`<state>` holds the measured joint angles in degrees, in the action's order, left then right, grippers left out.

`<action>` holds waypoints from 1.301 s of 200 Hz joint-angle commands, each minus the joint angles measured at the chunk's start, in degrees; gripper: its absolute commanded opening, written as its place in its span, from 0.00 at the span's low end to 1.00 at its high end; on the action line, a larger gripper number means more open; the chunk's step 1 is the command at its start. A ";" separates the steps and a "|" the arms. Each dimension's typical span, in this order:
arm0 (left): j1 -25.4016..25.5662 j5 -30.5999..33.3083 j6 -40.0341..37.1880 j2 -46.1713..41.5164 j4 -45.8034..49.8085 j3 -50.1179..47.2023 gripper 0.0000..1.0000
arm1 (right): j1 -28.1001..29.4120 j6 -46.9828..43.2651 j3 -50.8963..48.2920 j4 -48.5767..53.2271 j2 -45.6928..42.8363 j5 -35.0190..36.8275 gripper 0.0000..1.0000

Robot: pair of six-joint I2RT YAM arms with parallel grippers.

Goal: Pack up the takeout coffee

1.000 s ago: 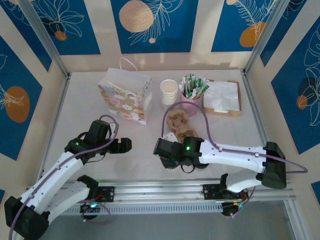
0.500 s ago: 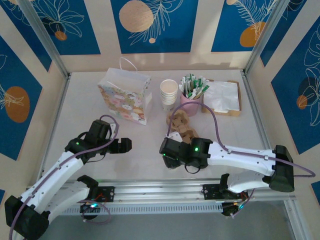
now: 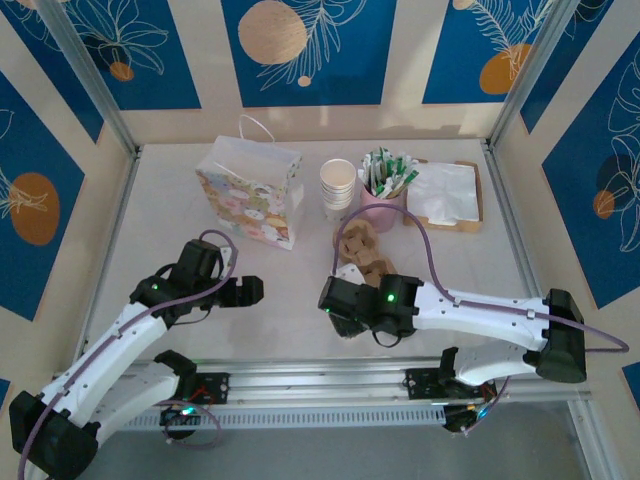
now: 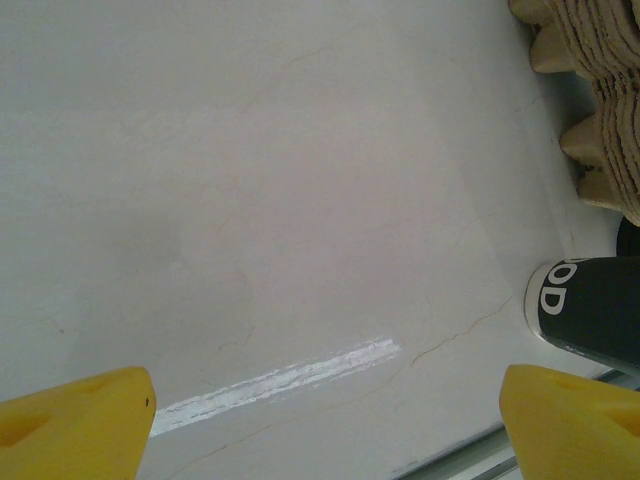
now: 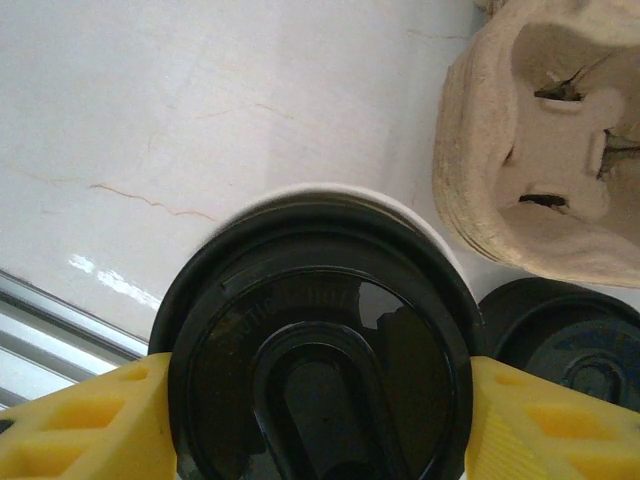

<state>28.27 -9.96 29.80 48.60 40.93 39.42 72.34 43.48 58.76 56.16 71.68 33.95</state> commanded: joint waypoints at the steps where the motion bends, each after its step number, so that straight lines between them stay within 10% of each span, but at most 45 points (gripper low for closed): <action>1: 0.47 0.64 -0.58 0.00 0.34 0.58 0.89 | 0.66 -1.85 2.94 2.60 0.83 2.76 0.54; 260: 0.47 0.76 -0.58 -0.08 0.31 0.58 0.89 | -0.76 -0.52 0.16 1.46 1.18 0.06 0.55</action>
<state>28.27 -9.96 29.80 48.60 40.95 39.42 71.46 41.82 58.74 55.99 72.66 34.11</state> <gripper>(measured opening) 0.892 0.625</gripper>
